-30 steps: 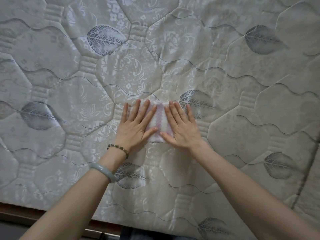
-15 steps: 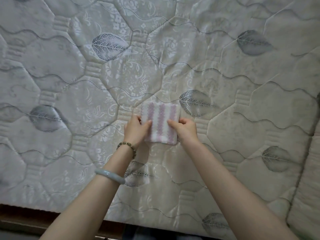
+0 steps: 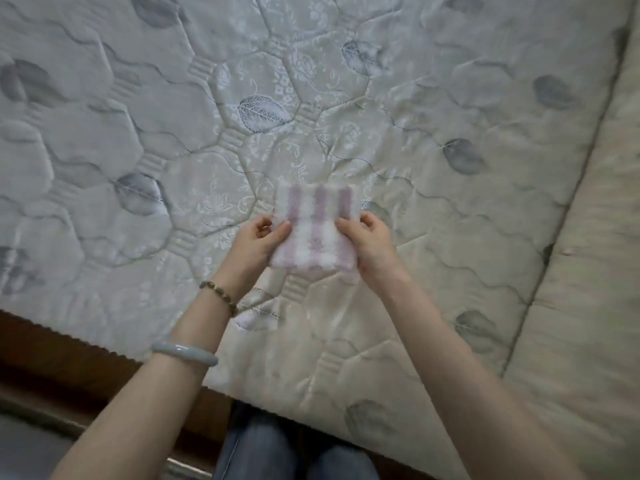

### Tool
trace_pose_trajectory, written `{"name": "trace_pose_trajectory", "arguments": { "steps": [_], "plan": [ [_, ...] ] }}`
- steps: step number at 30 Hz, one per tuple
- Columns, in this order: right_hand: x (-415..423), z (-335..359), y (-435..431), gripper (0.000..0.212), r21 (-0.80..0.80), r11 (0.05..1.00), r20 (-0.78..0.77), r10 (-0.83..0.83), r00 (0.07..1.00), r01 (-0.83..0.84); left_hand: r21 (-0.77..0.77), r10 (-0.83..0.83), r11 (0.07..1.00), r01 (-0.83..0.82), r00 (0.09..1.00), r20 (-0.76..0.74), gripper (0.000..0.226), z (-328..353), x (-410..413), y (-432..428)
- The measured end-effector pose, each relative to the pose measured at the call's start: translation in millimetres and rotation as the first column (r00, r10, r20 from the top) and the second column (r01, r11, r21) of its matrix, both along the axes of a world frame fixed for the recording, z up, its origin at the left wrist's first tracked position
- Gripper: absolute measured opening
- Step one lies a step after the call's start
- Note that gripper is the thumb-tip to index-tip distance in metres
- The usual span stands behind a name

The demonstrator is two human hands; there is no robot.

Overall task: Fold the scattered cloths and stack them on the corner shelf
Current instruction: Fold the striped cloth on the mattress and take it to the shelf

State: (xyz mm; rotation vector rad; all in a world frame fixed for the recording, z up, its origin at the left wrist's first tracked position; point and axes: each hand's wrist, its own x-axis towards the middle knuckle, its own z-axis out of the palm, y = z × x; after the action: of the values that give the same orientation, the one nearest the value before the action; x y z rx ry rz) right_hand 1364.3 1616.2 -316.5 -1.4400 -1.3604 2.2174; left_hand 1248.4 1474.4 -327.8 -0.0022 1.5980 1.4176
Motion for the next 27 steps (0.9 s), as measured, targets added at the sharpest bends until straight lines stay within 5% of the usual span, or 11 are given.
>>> {"name": "trace_pose_trajectory", "arguments": {
  "steps": [4, 10, 12, 14, 17, 20, 24, 27],
  "plan": [
    [-11.7, 75.5, -15.0, 0.014, 0.073, 0.991, -0.060, 0.116, 0.991, -0.112, 0.075, 0.099, 0.993, -0.092, 0.991, -0.095, 0.005, 80.2, -0.5, -28.8],
    [-48.9, 174.9, -70.6, 0.005, 0.137, 0.945, -0.175, 0.319, 0.932, -0.297, 0.119, 0.297, 0.953, -0.280, 0.942, -0.158, 0.024, 185.7, -5.5, -107.8],
    [-68.7, 201.8, -96.9, 0.027, 0.136, 0.925, -0.182, 0.374, 0.909, -0.354, 0.116, 0.368, 0.929, -0.352, 0.913, -0.175, 0.021, 215.9, -10.2, -136.5],
    [-90.5, 228.9, -127.8, 0.050, 0.153, 0.890, -0.186, 0.453, 0.872, -0.430, 0.110, 0.438, 0.899, -0.424, 0.873, -0.214, 0.028, 246.2, -16.3, -170.3],
    [-126.3, 264.0, -182.4, 0.011, 0.208, 0.815, -0.210, 0.578, 0.789, -0.541, 0.102, 0.544, 0.838, -0.537, 0.801, -0.251, 0.024, 284.3, -27.8, -229.6],
    [-162.7, 293.6, -239.9, 0.014, 0.271, 0.743, -0.219, 0.667, 0.712, -0.613, 0.068, 0.628, 0.762, -0.644, 0.710, -0.318, 0.027, 311.6, -42.1, -287.1],
    [-209.2, 330.0, -324.6, 0.045, 0.333, 0.658, -0.197, 0.749, 0.633, -0.675, 0.070, 0.699, 0.675, -0.734, 0.607, -0.378, 0.017, 344.0, -69.2, -366.4],
    [-245.8, 348.2, -383.9, 0.038, 0.365, 0.588, -0.198, 0.807, 0.557, -0.722, 0.084, 0.740, 0.618, -0.781, 0.543, -0.396, 0.019, 367.8, -92.3, -422.2]
  ]
}}
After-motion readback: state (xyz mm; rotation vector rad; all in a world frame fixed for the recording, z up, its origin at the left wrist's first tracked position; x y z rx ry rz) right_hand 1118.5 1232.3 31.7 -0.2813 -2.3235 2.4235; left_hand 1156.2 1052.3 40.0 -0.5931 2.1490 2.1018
